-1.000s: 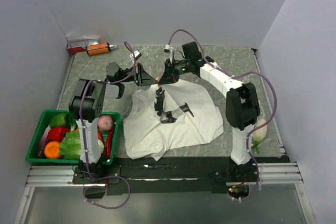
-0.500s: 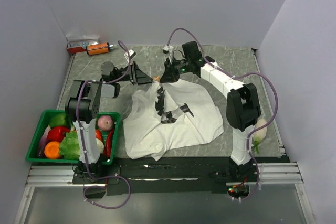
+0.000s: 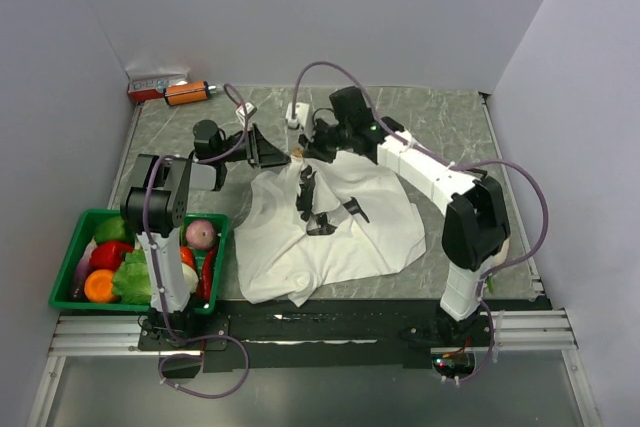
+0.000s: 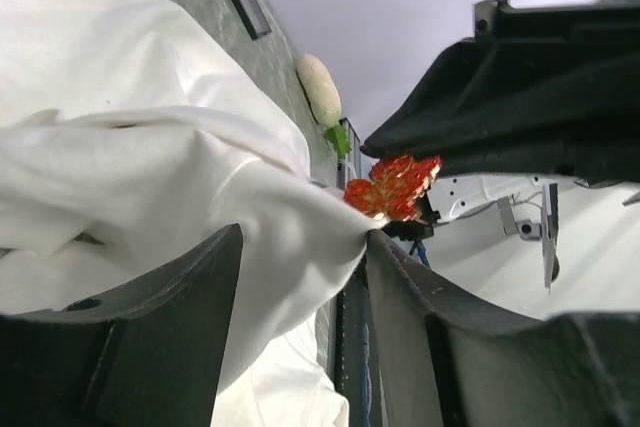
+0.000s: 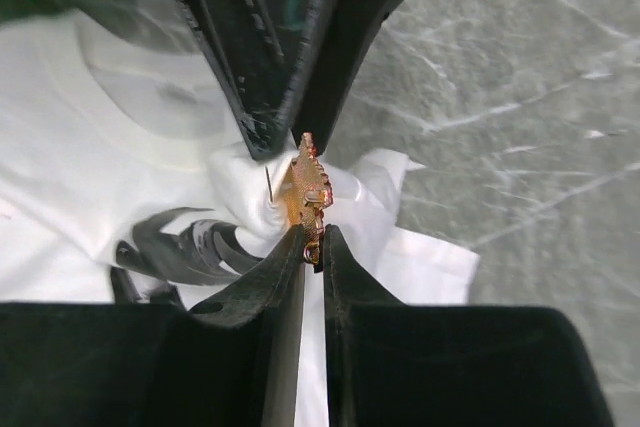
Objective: Remove the brooch from the garment
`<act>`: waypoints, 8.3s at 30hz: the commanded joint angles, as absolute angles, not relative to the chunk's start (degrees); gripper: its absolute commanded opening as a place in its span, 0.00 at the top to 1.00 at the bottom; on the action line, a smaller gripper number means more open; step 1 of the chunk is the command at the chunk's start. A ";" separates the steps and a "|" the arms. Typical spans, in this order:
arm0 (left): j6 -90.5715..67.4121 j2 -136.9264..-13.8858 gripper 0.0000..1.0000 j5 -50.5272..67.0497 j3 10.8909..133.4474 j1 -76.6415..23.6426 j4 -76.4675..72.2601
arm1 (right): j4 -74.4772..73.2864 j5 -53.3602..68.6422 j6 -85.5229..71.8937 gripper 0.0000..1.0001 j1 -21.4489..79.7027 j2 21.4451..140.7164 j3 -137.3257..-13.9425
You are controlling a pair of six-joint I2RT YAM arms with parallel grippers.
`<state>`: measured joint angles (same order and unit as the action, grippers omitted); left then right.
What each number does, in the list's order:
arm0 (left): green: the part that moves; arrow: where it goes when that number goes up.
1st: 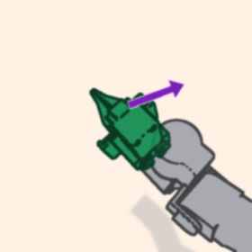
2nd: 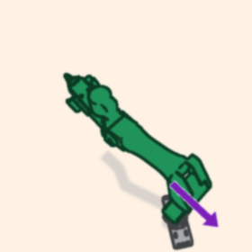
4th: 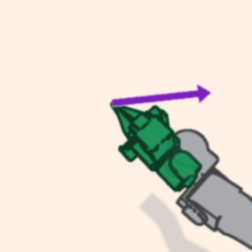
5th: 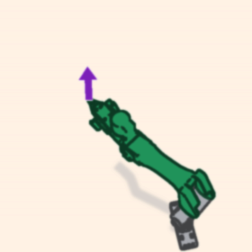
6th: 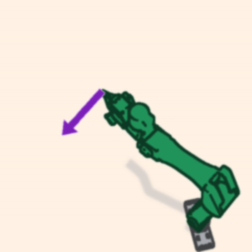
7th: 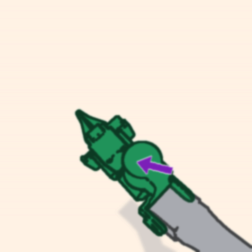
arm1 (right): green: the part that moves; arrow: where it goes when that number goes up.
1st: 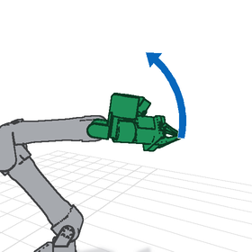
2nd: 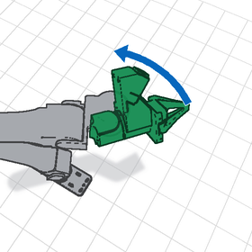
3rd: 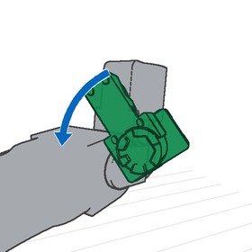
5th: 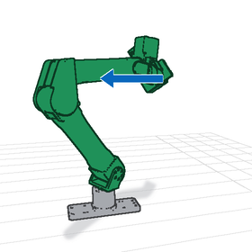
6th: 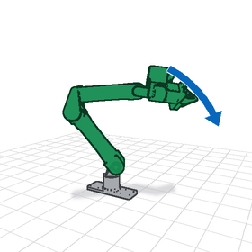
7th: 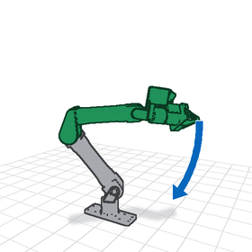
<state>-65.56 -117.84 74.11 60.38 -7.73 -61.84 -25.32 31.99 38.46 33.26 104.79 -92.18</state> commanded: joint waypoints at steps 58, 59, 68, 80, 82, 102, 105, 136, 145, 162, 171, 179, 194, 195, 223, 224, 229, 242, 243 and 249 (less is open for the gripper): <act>-42.54 -127.61 0.50 55.36 73.03 -19.07 -59.41 | -50.80 0.62 49.04 1.00 33.22 112.85 -112.06; -43.15 -127.44 0.58 56.59 73.30 -19.16 -59.76 | -50.89 0.35 48.96 1.00 33.22 113.11 -112.15; -53.87 -119.10 0.99 63.98 65.31 -13.90 -69.52 | -42.02 -10.45 58.87 1.00 32.79 111.71 -100.65; -52.31 -112.24 0.99 64.69 60.99 -8.61 -60.76 | -45.22 -6.46 54.42 1.00 29.10 112.59 -101.93; -47.66 -111.02 0.83 63.38 61.52 -8.61 -53.48 | -48.59 -1.61 48.80 1.00 27.78 112.59 -107.74; -18.98 -103.00 0.43 57.65 75.40 -8.26 -14.94 | -25.08 38.94 14.93 1.00 23.94 93.95 -108.05; -21.35 -105.37 0.42 58.53 76.11 -8.35 -17.58 | -33.82 45.77 5.82 1.00 21.45 105.61 -111.52; -19.06 -108.98 0.43 70.22 68.38 -16.00 -13.88 | -18.19 59.33 -13.09 1.00 21.45 104.76 -87.54; -34.81 -108.19 0.44 76.02 63.63 -16.35 -30.06 | -16.00 57.75 -15.03 1.00 21.27 106.61 -88.07; -36.12 -106.87 0.45 76.11 64.25 -16.26 -30.41 | -19.25 55.02 -10.20 1.00 21.36 106.44 -87.36; -37.53 -106.96 0.44 75.85 64.95 -16.26 -31.55 | -20.48 54.32 -8.97 1.00 21.44 106.61 -87.45; -36.48 -107.40 0.44 75.76 65.83 -16.00 -30.42 | -20.21 55.02 -9.41 1.00 21.53 106.35 -87.54; -26.98 -107.66 0.43 73.74 66.97 -13.79 -20.74 | -15.82 59.06 -14.06 1.00 21.62 103.71 -84.99; -27.07 -107.93 0.43 73.91 66.97 -14.32 -21.00 | -15.39 59.41 -14.41 1.00 21.53 103.88 -85.08; -36.56 -107.40 0.44 74.45 65.22 -17.67 -32.08 | -17.05 56.87 -12.40 1.00 22.76 104.94 -85.96; -36.74 -107.40 0.44 74.27 65.21 -17.67 -32.17 | -17.05 56.87 -12.31 1.00 22.94 104.94 -85.96; -37.18 -107.49 0.44 72.86 65.74 -17.40 -30.94 | -17.84 56.78 -10.99 1.00 23.11 104.77 -86.31; -49.03 -109.77 0.46 72.68 64.43 -14.68 -42.77 | -18.90 56.87 -8.44 1.00 23.20 103.97 -86.04; -51.39 -110.21 0.46 73.12 64.25 -14.59 -44.28 | -18.90 56.87 -8.52 1.00 23.20 103.97 -86.04; -53.08 -110.92 0.46 73.21 64.07 -14.41 -46.14 | -18.55 57.22 -8.79 1.00 23.38 103.97 -86.22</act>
